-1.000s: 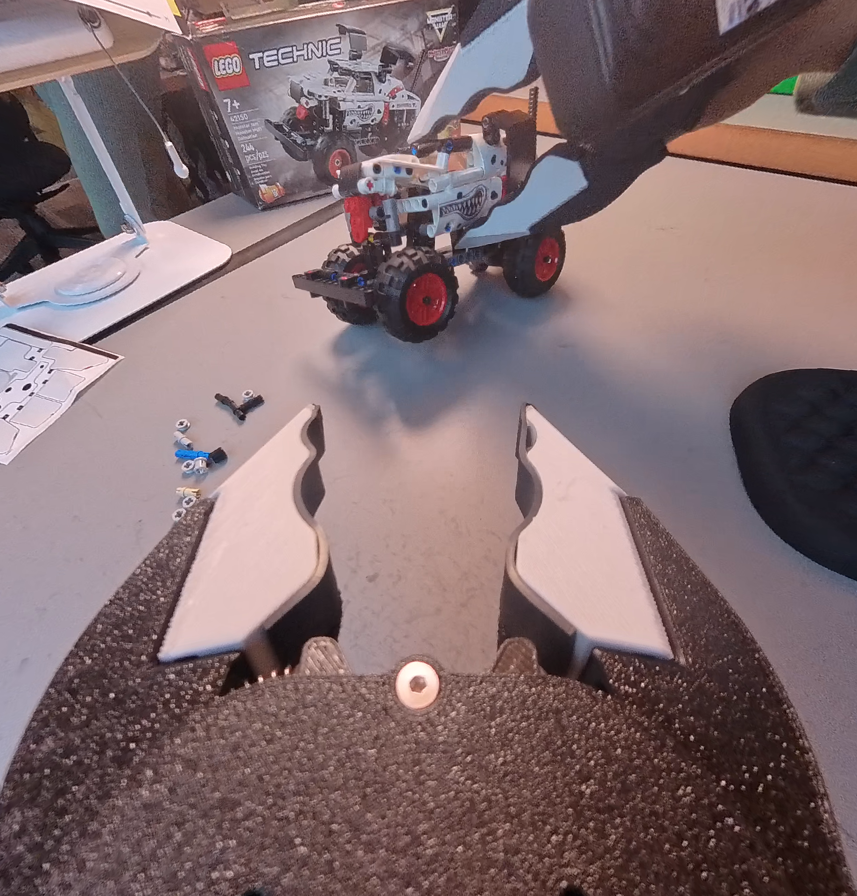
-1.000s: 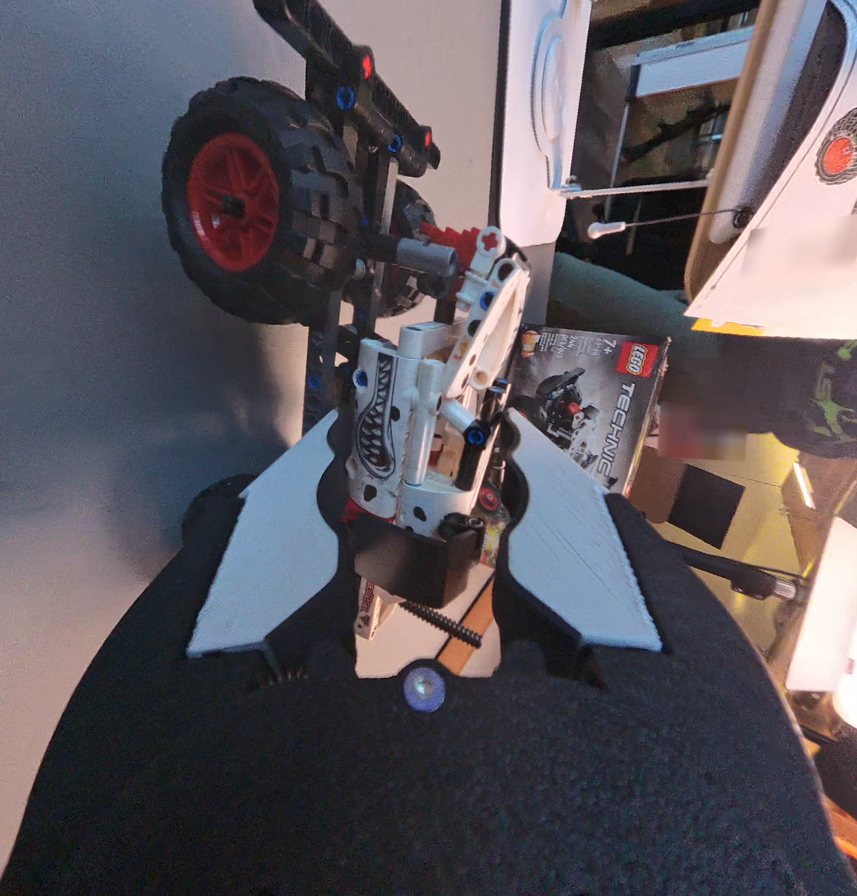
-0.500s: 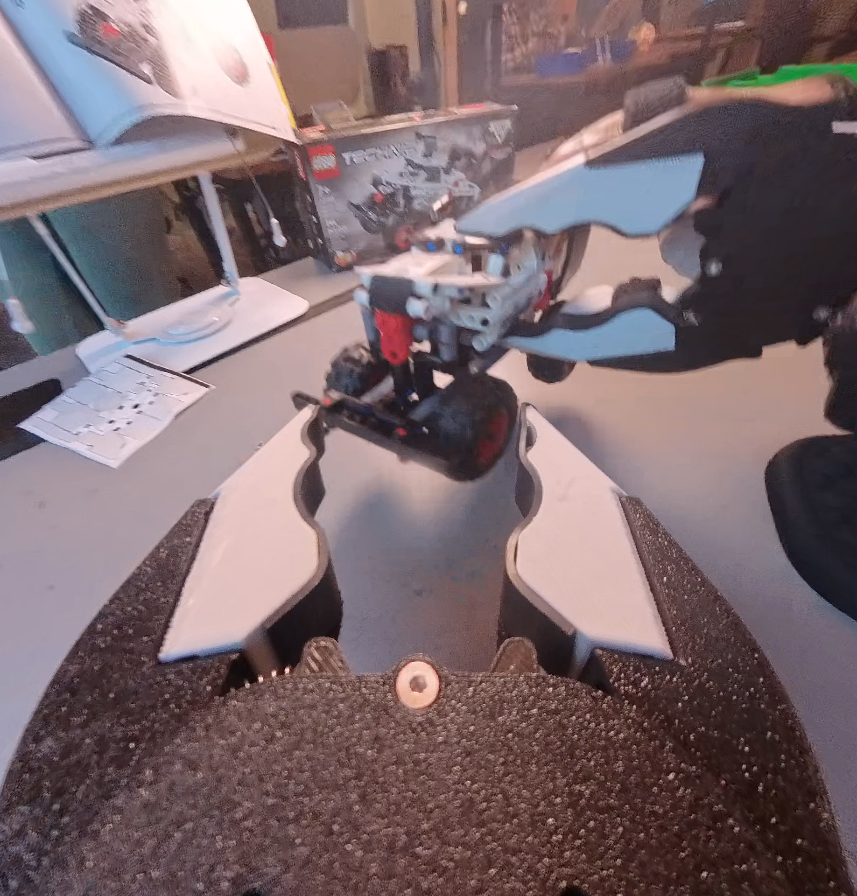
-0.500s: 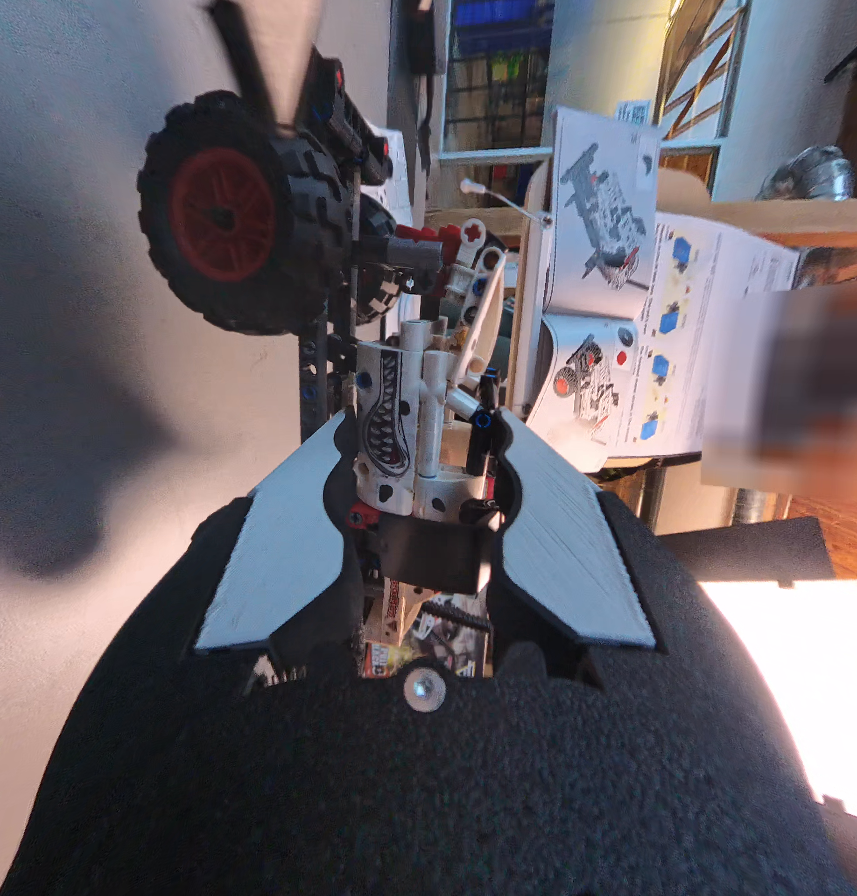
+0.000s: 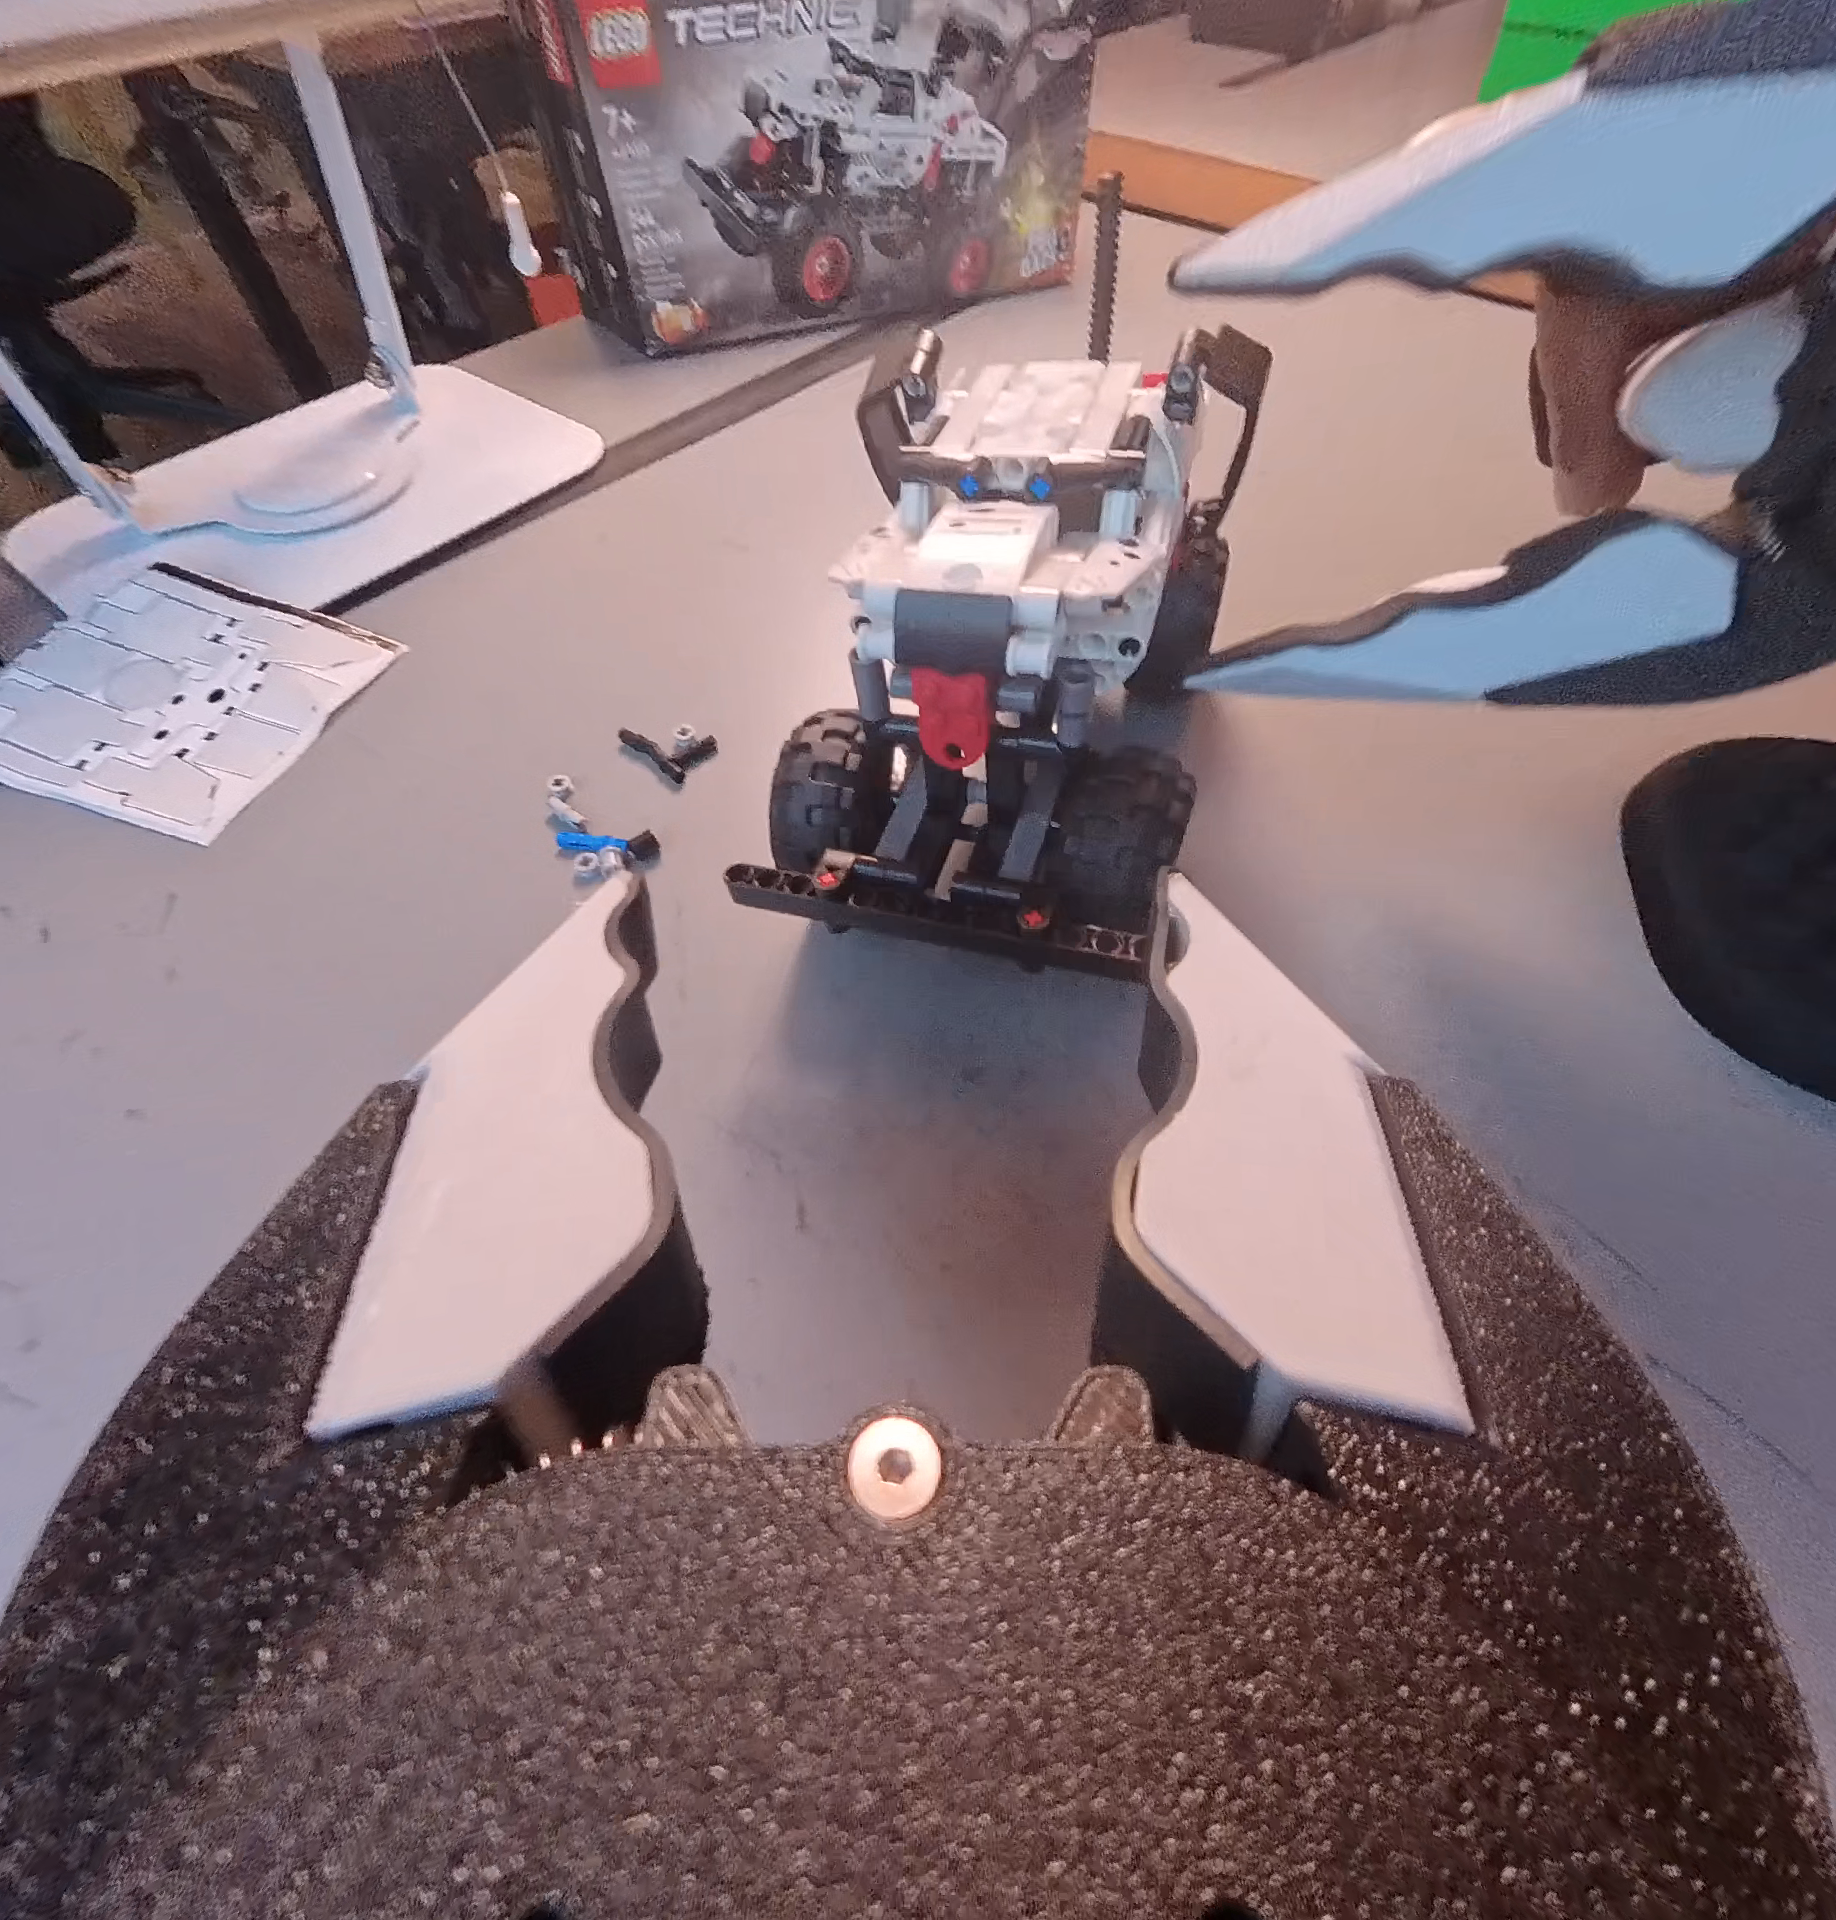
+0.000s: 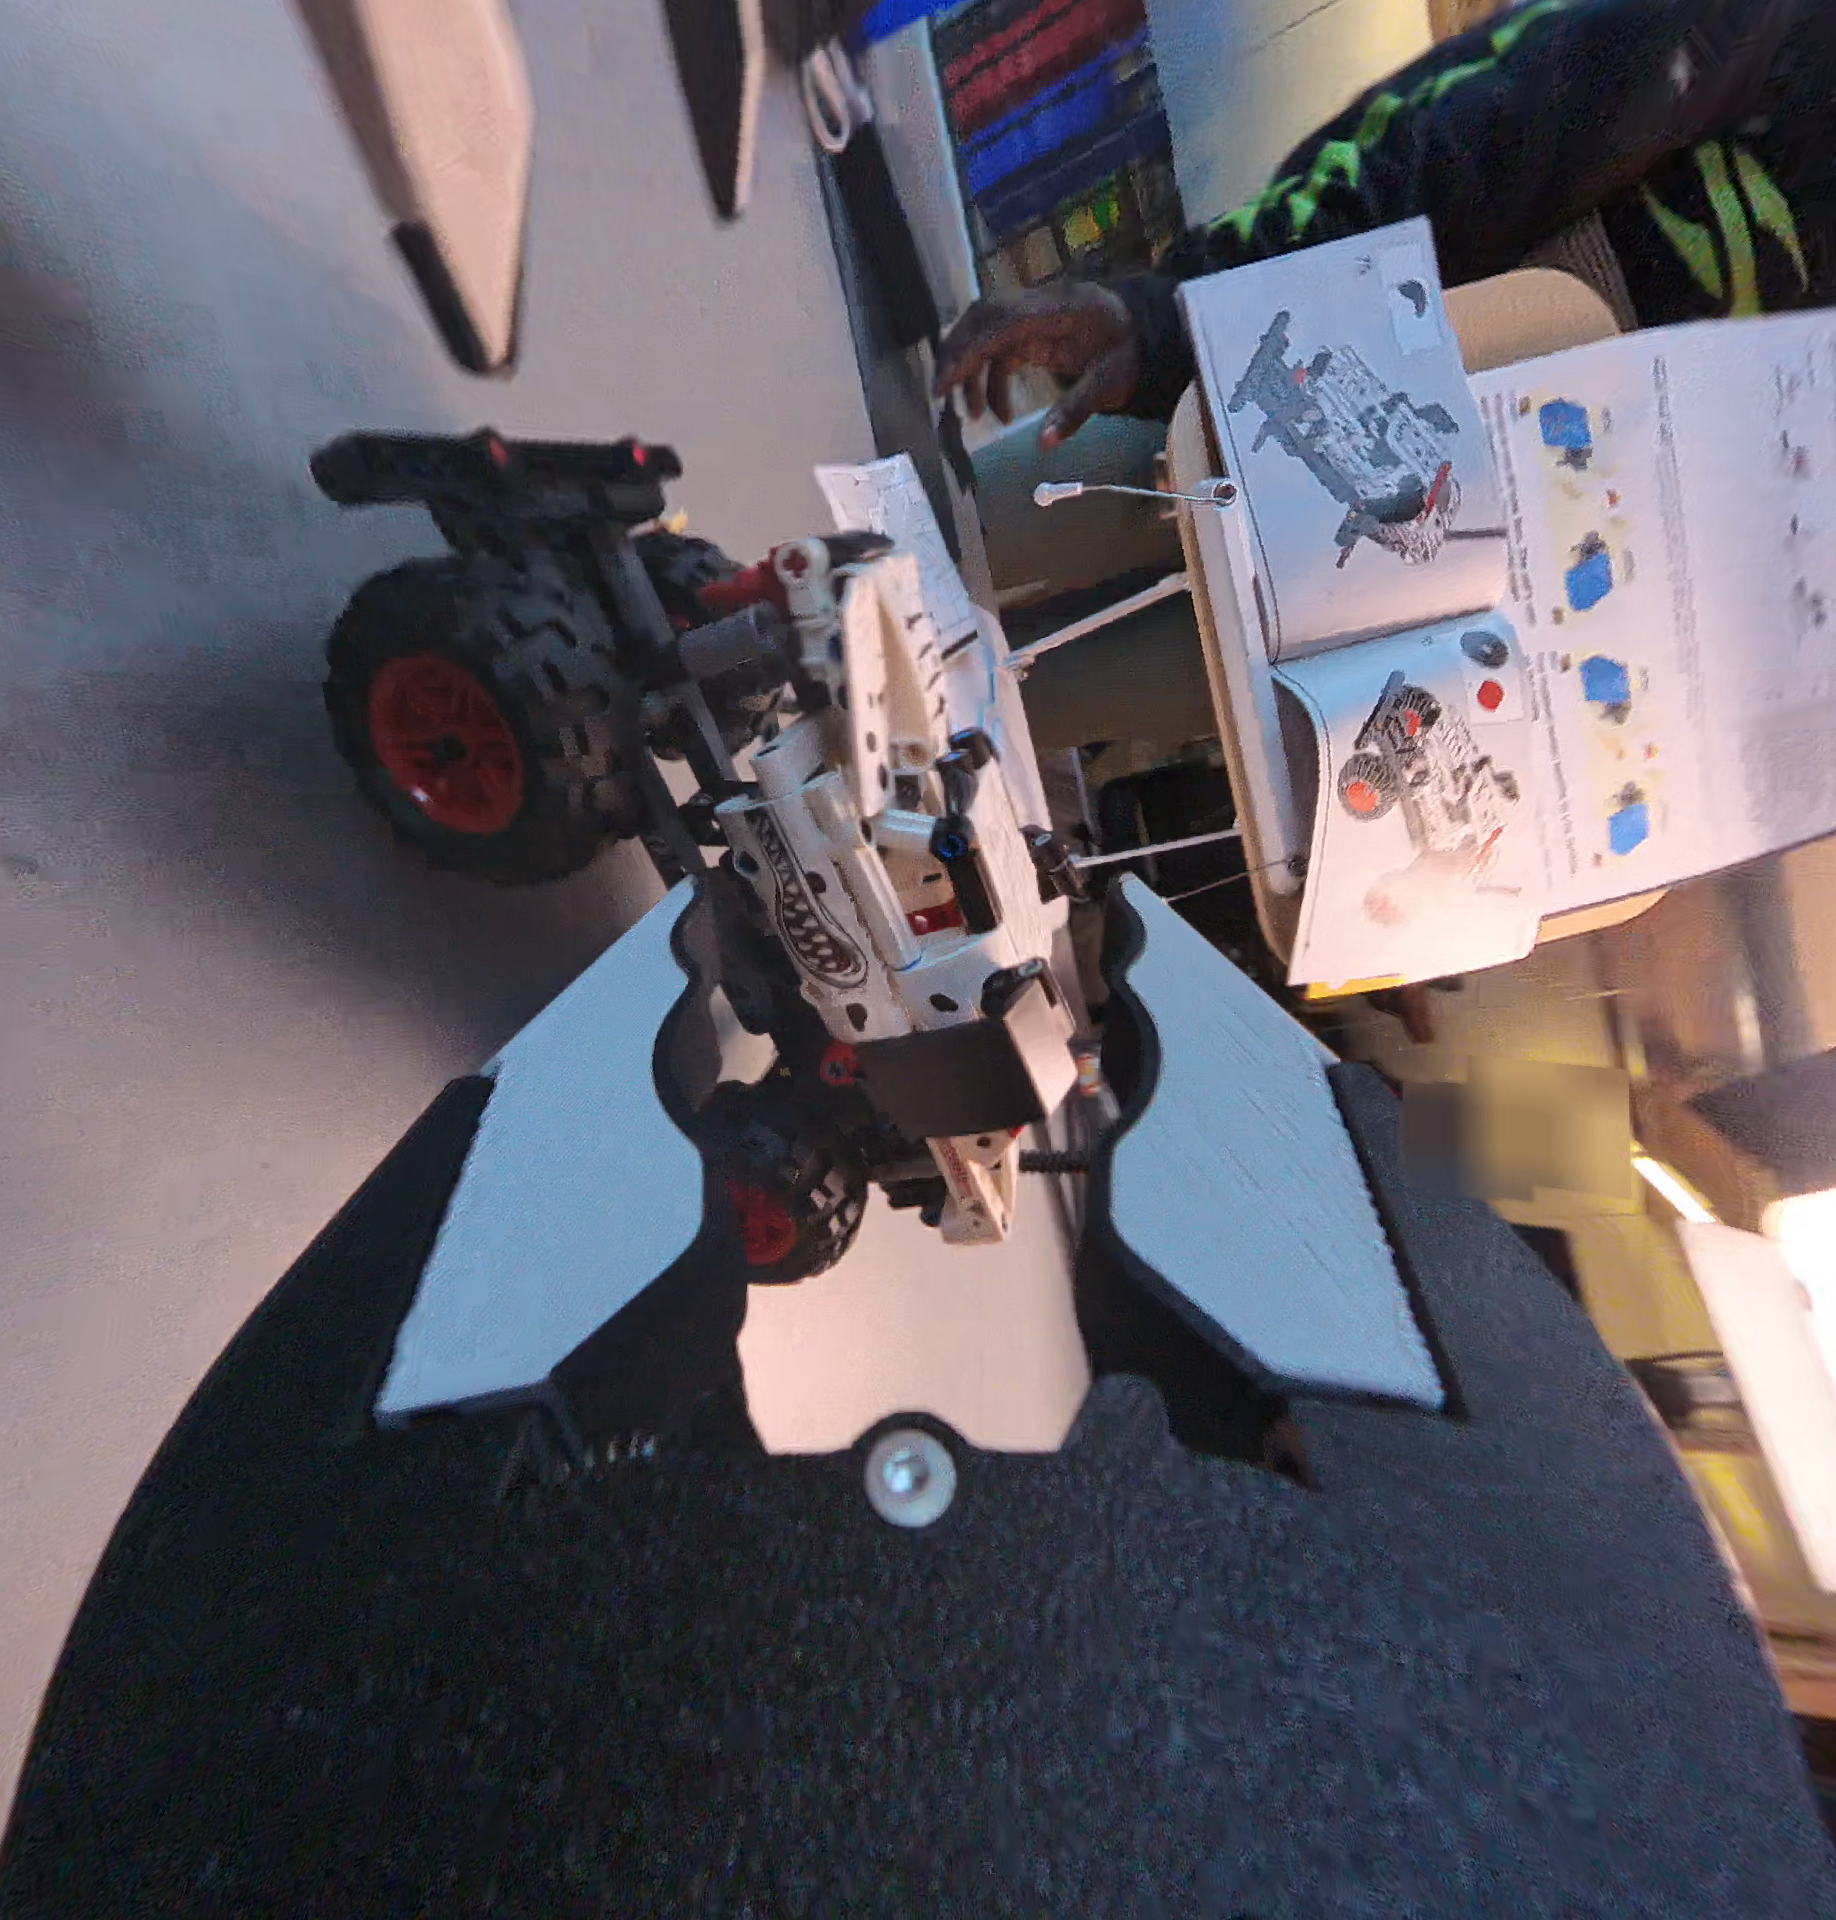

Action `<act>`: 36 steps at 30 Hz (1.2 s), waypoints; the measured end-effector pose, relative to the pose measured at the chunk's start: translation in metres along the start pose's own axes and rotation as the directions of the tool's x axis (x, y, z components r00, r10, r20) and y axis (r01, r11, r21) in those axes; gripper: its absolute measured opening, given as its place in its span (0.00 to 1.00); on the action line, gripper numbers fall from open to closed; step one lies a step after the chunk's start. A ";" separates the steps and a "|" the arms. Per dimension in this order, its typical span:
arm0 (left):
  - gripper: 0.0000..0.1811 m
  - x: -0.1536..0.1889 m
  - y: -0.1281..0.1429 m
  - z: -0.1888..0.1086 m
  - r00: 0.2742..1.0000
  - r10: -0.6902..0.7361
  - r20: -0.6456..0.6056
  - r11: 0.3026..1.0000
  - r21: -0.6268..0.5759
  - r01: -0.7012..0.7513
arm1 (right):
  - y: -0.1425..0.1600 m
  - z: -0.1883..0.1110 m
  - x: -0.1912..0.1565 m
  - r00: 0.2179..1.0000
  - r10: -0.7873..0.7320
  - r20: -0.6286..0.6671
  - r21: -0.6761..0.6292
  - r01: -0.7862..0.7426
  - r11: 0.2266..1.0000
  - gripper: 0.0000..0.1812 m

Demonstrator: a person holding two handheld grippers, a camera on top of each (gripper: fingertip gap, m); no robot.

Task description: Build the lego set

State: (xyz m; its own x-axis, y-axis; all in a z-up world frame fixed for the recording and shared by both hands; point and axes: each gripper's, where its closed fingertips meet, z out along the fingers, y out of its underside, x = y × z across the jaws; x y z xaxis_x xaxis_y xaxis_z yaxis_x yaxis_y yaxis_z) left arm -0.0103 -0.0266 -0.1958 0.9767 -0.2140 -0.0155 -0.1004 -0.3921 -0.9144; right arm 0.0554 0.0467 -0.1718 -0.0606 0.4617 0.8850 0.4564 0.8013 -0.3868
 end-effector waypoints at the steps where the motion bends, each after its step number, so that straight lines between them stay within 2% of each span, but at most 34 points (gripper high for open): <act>1: 0.51 0.003 0.002 0.001 1.000 0.004 -0.020 1.000 -0.013 -0.004 | -0.001 -0.007 0.006 0.993 0.115 0.000 0.037 -0.115 0.993 0.40; 3: 0.52 0.007 0.007 0.005 0.999 0.009 -0.054 0.999 -0.044 -0.012 | 0.004 -0.020 0.022 0.931 0.365 0.002 0.108 -0.363 0.925 0.40; 5: 0.53 0.010 0.014 0.012 0.997 0.013 -0.081 0.994 -0.103 -0.022 | 0.018 -0.029 0.039 0.820 0.572 -0.007 0.159 -0.564 0.810 0.40; 6: 0.55 0.012 0.020 0.017 0.995 0.016 -0.097 0.989 -0.144 -0.030 | 0.029 -0.030 0.044 0.770 0.638 -0.016 0.167 -0.627 0.761 0.40; 8: 0.56 0.012 0.026 0.027 0.993 0.049 -0.106 0.980 -0.188 -0.068 | 0.053 -0.030 0.047 0.712 0.701 -0.043 0.152 -0.689 0.709 0.40; 13: 0.38 -0.005 0.029 0.039 0.982 0.183 -0.049 0.961 -0.202 -0.189 | 0.087 -0.022 0.030 0.678 0.735 -0.009 0.045 -0.734 0.678 0.41; 15: 0.33 -0.011 0.032 0.038 0.984 0.171 -0.051 0.964 -0.197 -0.178 | 0.092 -0.017 0.019 0.651 0.758 0.033 0.008 -0.759 0.651 0.42; 19: 0.30 -0.017 0.032 0.036 0.990 0.127 -0.059 0.979 -0.152 -0.135 | 0.103 -0.007 0.001 0.642 0.764 0.071 -0.081 -0.759 0.646 0.45; 23: 0.33 -0.008 0.028 0.033 0.985 0.105 -0.135 0.987 -0.110 -0.120 | 0.105 0.006 -0.005 0.631 0.769 0.102 -0.134 -0.757 0.639 0.46; 27: 0.43 0.003 0.019 0.025 0.972 0.148 -0.183 0.987 -0.030 -0.156 | 0.098 0.006 -0.011 0.602 0.780 0.173 -0.141 -0.768 0.624 0.31; 29: 0.47 0.005 0.014 0.023 0.971 0.170 -0.169 0.985 -0.002 -0.173 | 0.091 0.005 -0.016 0.611 0.766 0.199 -0.138 -0.756 0.639 0.20; 30: 0.48 0.007 0.013 0.023 0.969 0.178 -0.170 0.984 0.003 -0.180 | 0.088 0.005 -0.018 0.632 0.752 0.187 -0.133 -0.742 0.657 0.19; 32: 0.47 0.008 0.012 0.025 0.968 0.199 -0.155 0.980 0.007 -0.200 | 0.083 0.004 -0.019 0.692 0.704 0.159 -0.119 -0.694 0.710 0.19; 34: 0.41 0.005 0.014 0.029 0.968 0.220 -0.119 0.975 -0.011 -0.223 | 0.073 0.003 -0.021 0.713 0.679 0.177 -0.084 -0.676 0.732 0.19; 35: 0.42 0.003 0.016 0.030 0.966 0.234 -0.106 0.971 -0.022 -0.238 | 0.062 0.001 -0.021 0.698 0.684 0.213 -0.049 -0.692 0.721 0.16; 36: 0.41 0.004 0.017 0.030 0.963 0.247 -0.109 0.968 -0.021 -0.251 | 0.050 -0.001 -0.025 0.676 0.687 0.265 -0.025 -0.708 0.706 0.06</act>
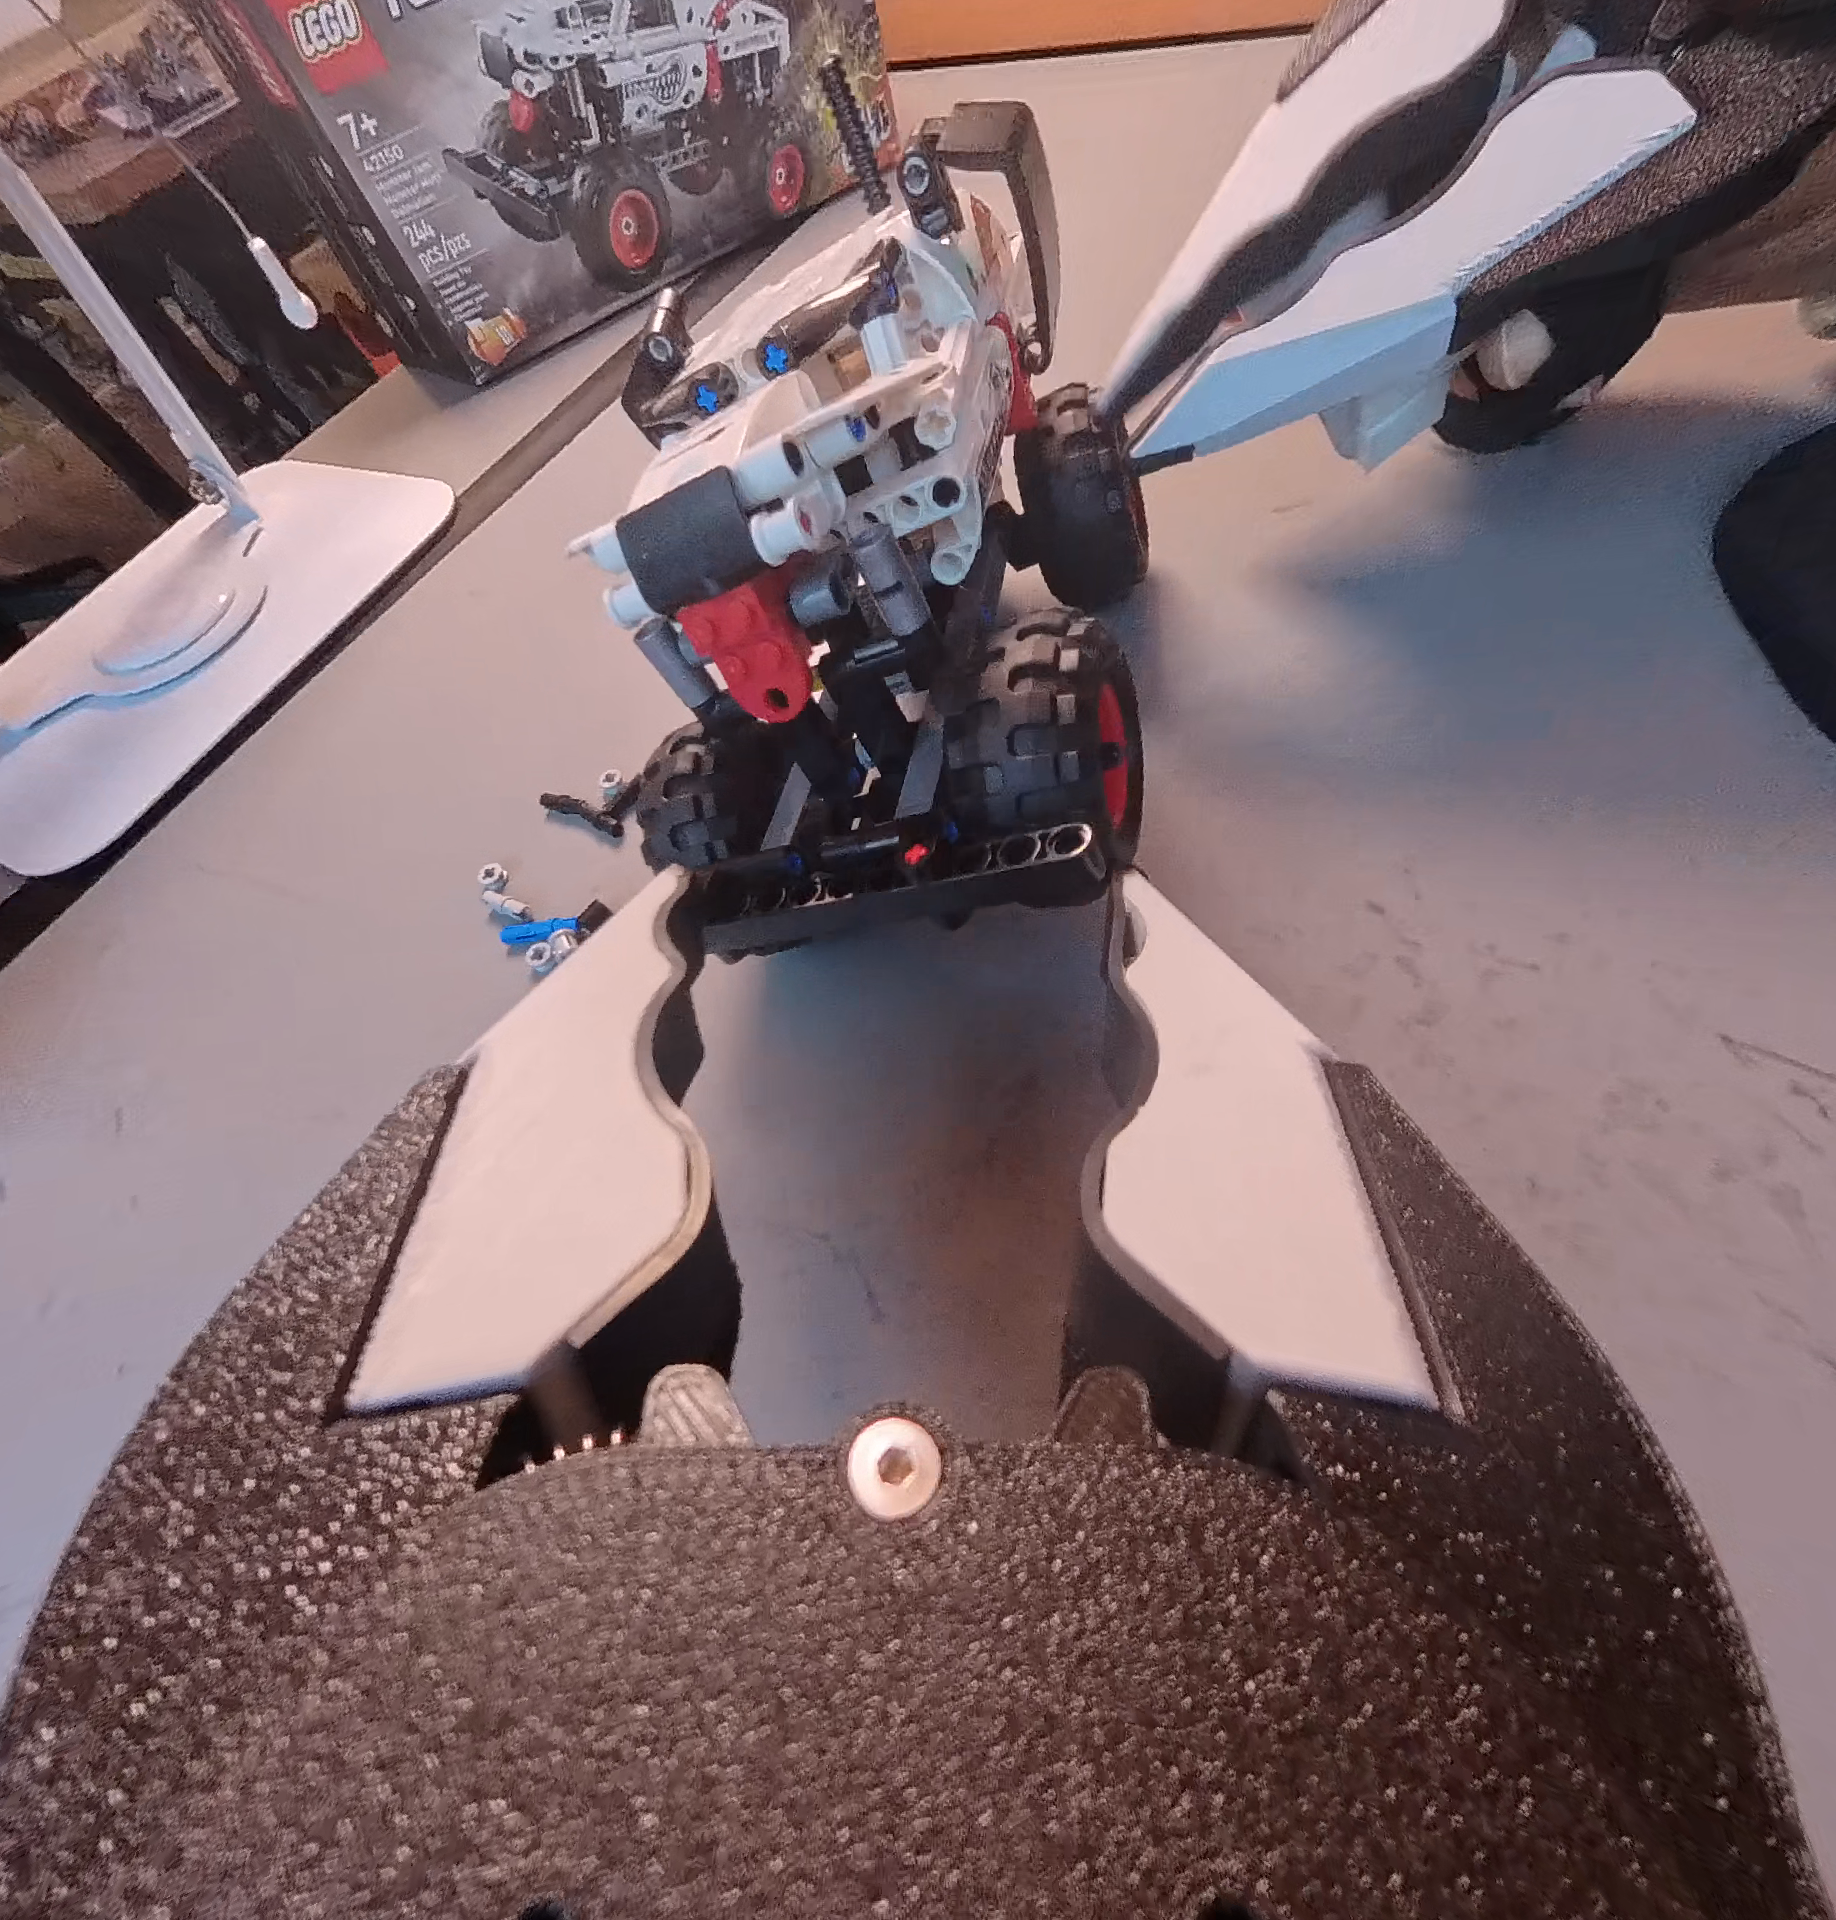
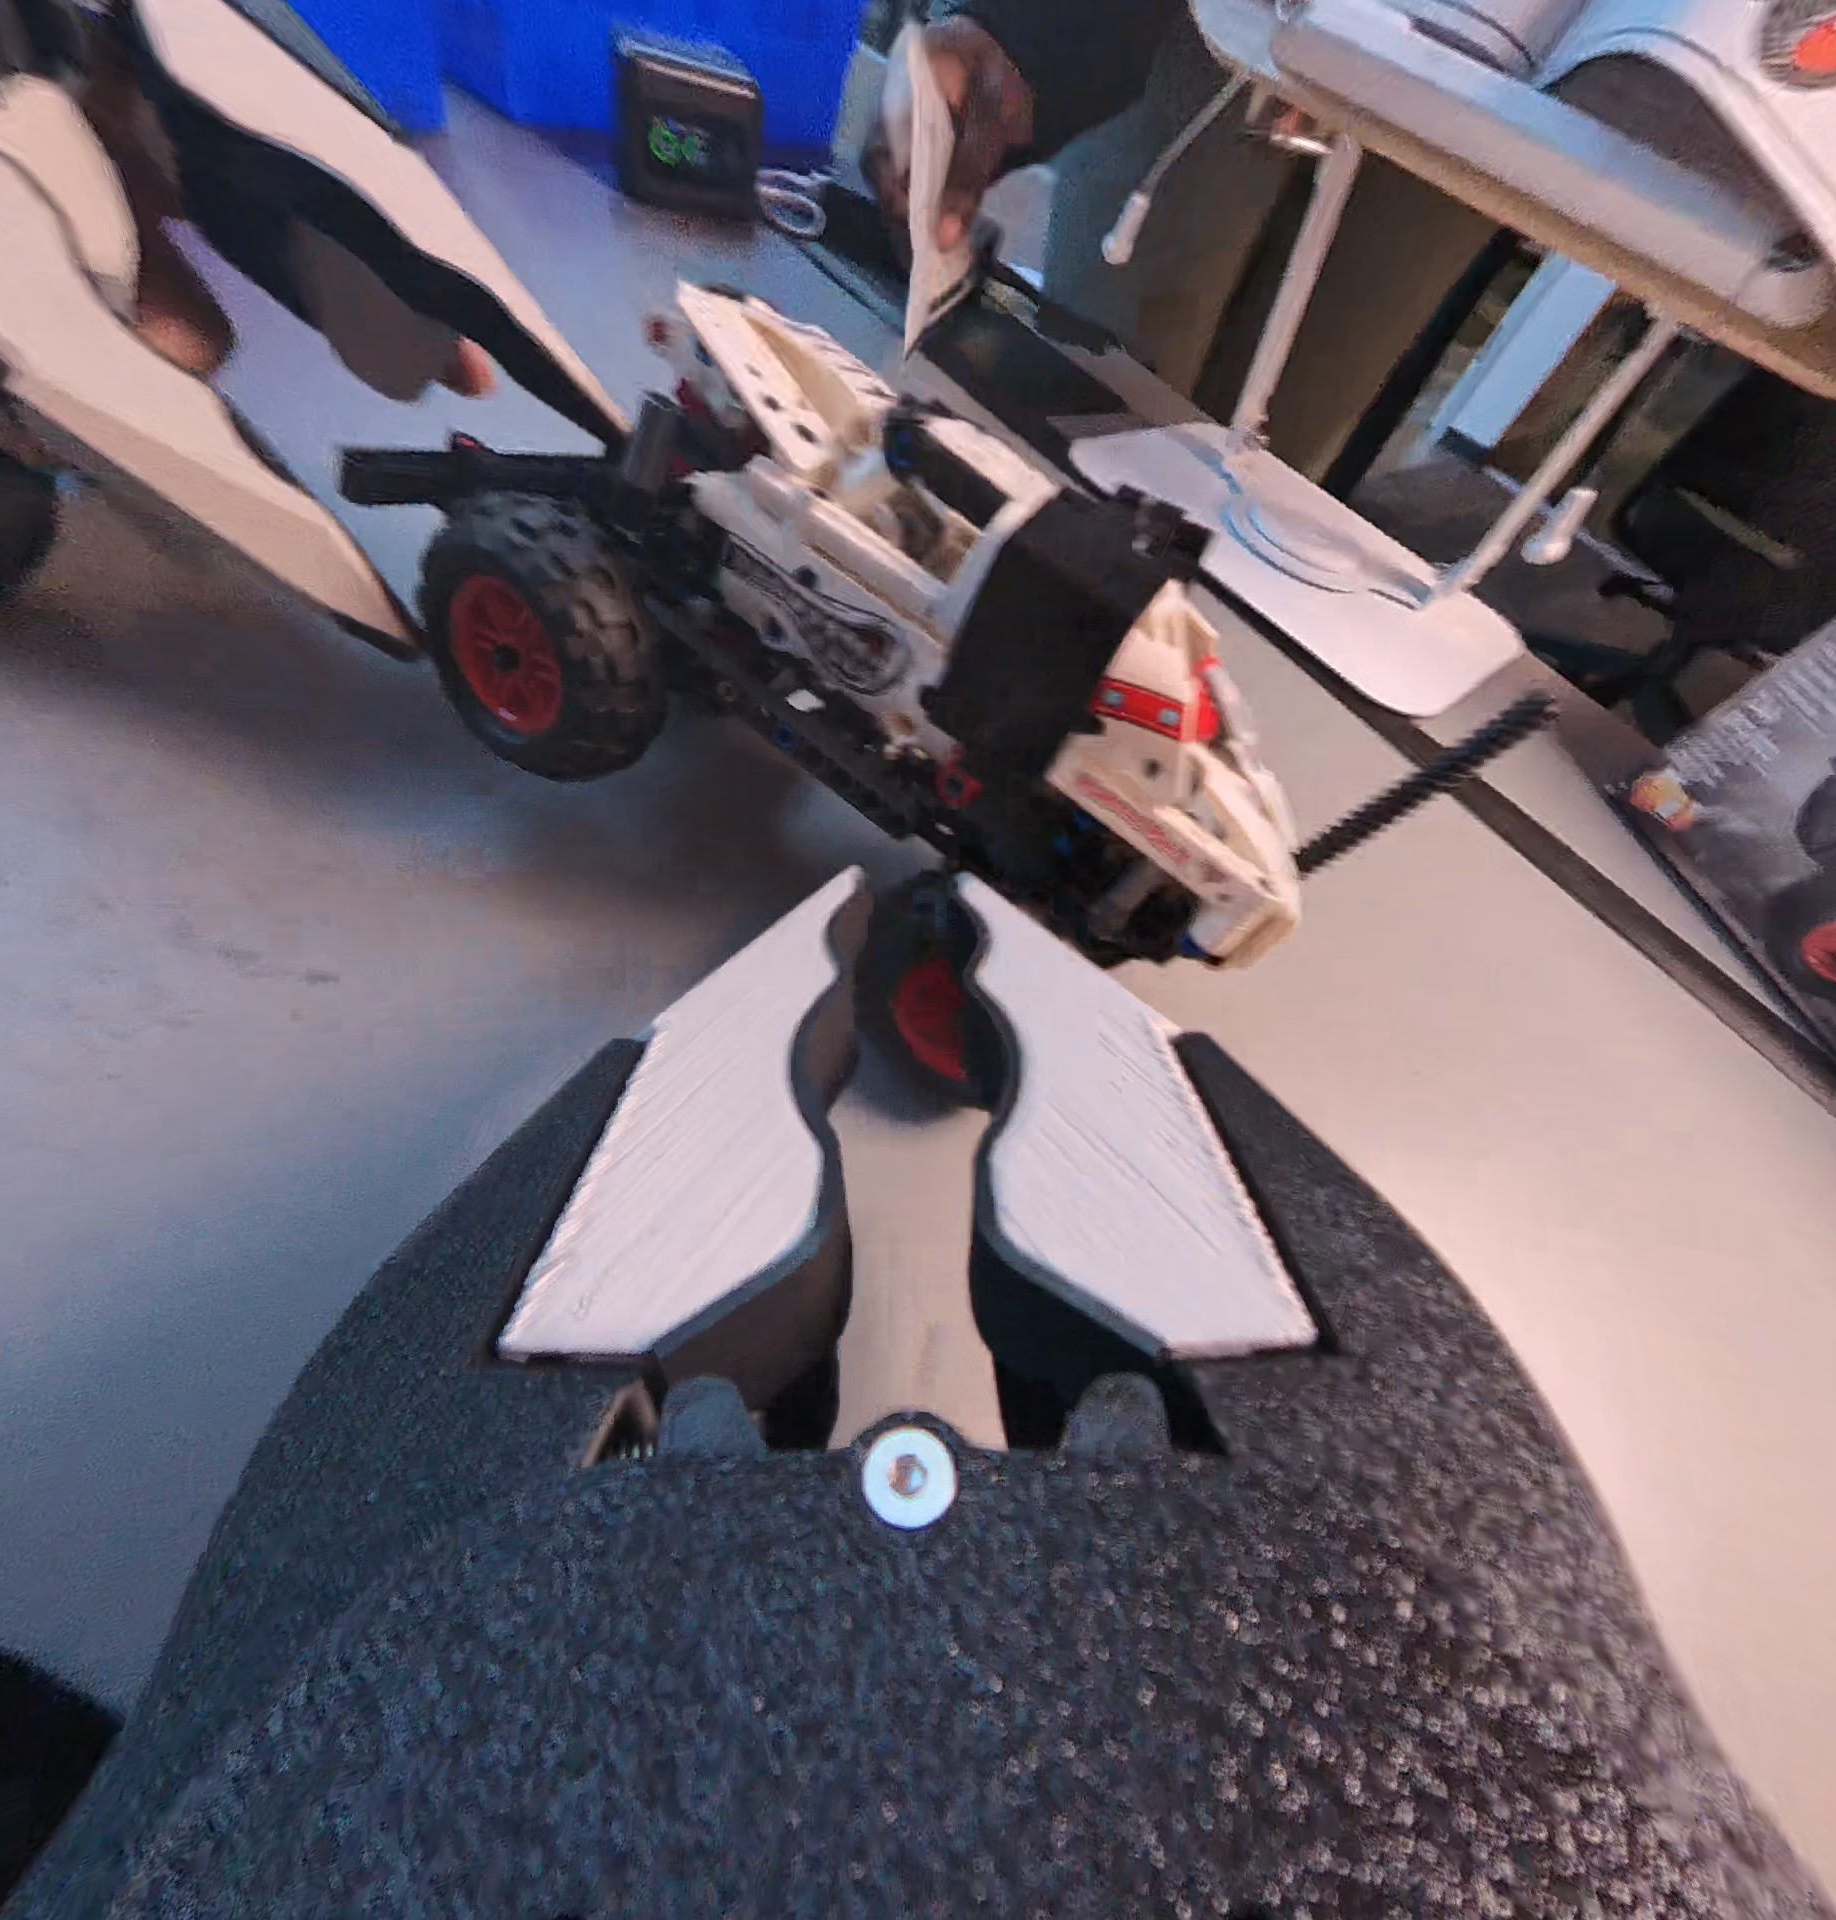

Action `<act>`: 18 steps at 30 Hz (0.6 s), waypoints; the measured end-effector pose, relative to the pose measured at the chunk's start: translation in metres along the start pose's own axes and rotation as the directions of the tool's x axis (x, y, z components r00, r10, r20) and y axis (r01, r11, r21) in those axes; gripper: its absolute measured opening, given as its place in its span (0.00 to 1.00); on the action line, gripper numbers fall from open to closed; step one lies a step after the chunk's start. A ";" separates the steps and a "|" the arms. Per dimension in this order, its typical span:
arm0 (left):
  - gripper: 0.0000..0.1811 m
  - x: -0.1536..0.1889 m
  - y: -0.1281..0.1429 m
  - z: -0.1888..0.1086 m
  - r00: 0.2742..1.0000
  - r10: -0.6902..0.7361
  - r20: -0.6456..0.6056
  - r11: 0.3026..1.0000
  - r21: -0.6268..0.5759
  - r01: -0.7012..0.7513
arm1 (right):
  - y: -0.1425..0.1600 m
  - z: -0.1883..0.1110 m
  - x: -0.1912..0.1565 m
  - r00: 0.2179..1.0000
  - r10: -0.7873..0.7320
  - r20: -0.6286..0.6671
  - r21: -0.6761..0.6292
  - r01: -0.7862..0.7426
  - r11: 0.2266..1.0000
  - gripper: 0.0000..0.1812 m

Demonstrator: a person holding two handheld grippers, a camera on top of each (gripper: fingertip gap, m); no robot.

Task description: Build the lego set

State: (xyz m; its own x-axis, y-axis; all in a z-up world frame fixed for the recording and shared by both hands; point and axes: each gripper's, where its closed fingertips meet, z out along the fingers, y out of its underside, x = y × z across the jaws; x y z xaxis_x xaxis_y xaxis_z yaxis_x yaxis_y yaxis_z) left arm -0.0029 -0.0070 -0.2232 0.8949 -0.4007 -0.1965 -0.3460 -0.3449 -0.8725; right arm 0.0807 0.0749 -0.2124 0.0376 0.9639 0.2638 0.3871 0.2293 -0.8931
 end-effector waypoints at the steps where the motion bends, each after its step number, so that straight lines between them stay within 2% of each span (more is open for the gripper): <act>1: 0.41 0.000 0.000 -0.001 1.000 0.000 -0.002 1.000 0.003 0.000 | -0.002 0.002 -0.013 0.998 0.006 0.059 0.001 -0.006 1.000 0.02; 3: 0.40 -0.003 0.000 -0.003 1.000 -0.015 -0.001 1.000 0.007 0.015 | -0.002 0.005 -0.019 0.995 -0.091 0.032 -0.019 0.092 0.996 0.11; 5: 0.36 -0.006 0.001 -0.006 1.000 -0.029 0.002 0.999 0.014 0.029 | -0.011 0.000 -0.017 0.993 -0.117 -0.003 0.048 0.117 0.992 0.14; 6: 0.35 -0.007 0.001 -0.006 0.999 -0.032 0.002 0.999 0.016 0.032 | -0.012 -0.003 -0.011 0.997 -0.071 -0.016 0.054 0.072 0.996 0.16; 7: 0.35 -0.008 0.002 -0.007 1.000 -0.029 0.008 0.999 0.016 0.029 | -0.009 -0.005 -0.002 0.999 -0.019 -0.035 0.040 0.020 0.999 0.22; 9: 0.24 -0.010 0.004 -0.008 0.999 -0.013 0.032 1.000 0.001 0.013 | 0.007 -0.007 0.016 0.995 0.080 -0.064 -0.030 -0.082 0.996 0.34; 11: 0.23 -0.011 0.005 -0.007 0.999 -0.006 0.044 1.000 -0.003 0.006 | 0.023 -0.004 0.022 0.987 0.148 -0.059 -0.113 -0.154 0.982 0.42; 15: 0.23 -0.011 0.005 -0.007 0.999 -0.021 0.039 1.000 0.006 0.020 | 0.028 0.009 0.019 0.984 0.169 -0.047 -0.173 -0.175 0.969 0.42; 18: 0.29 -0.010 0.005 -0.007 0.999 -0.030 0.031 1.000 0.005 0.030 | 0.034 0.014 0.016 0.988 0.143 -0.050 -0.226 -0.151 0.962 0.42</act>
